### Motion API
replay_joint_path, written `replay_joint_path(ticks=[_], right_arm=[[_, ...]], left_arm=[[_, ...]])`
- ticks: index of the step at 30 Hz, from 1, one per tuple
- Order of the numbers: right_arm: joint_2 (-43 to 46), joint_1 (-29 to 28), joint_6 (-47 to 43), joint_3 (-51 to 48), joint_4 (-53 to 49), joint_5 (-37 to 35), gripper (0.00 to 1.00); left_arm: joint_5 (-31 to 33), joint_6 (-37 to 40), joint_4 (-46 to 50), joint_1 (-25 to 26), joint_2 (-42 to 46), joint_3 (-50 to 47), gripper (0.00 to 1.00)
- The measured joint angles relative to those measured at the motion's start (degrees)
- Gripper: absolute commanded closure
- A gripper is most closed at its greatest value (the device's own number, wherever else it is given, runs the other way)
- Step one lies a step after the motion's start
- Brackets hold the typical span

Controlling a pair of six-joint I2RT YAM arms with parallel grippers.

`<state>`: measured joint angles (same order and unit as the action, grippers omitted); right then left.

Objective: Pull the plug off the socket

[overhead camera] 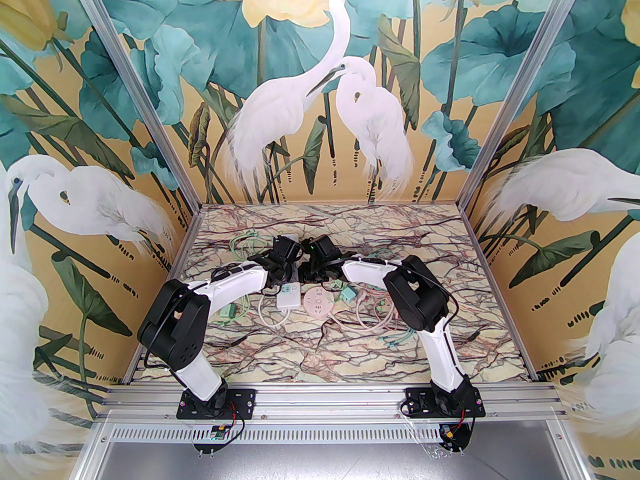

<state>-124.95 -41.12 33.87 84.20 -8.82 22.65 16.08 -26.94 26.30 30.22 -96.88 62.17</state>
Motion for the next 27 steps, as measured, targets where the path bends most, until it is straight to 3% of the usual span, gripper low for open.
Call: replay_joint_path(ticks=[18,27], right_arm=[[-0.57,0.42,-0.04,0.42,0.00,1.42,0.80],[-0.63,0.31,-0.02,0.68,0.00,1.36,0.80]], left_arm=[[7.91,0.66,4.20,3.58,-2.58,3.56,0.79],[4.74,-0.15,4.33,1.97,-1.57,3.37,0.80]])
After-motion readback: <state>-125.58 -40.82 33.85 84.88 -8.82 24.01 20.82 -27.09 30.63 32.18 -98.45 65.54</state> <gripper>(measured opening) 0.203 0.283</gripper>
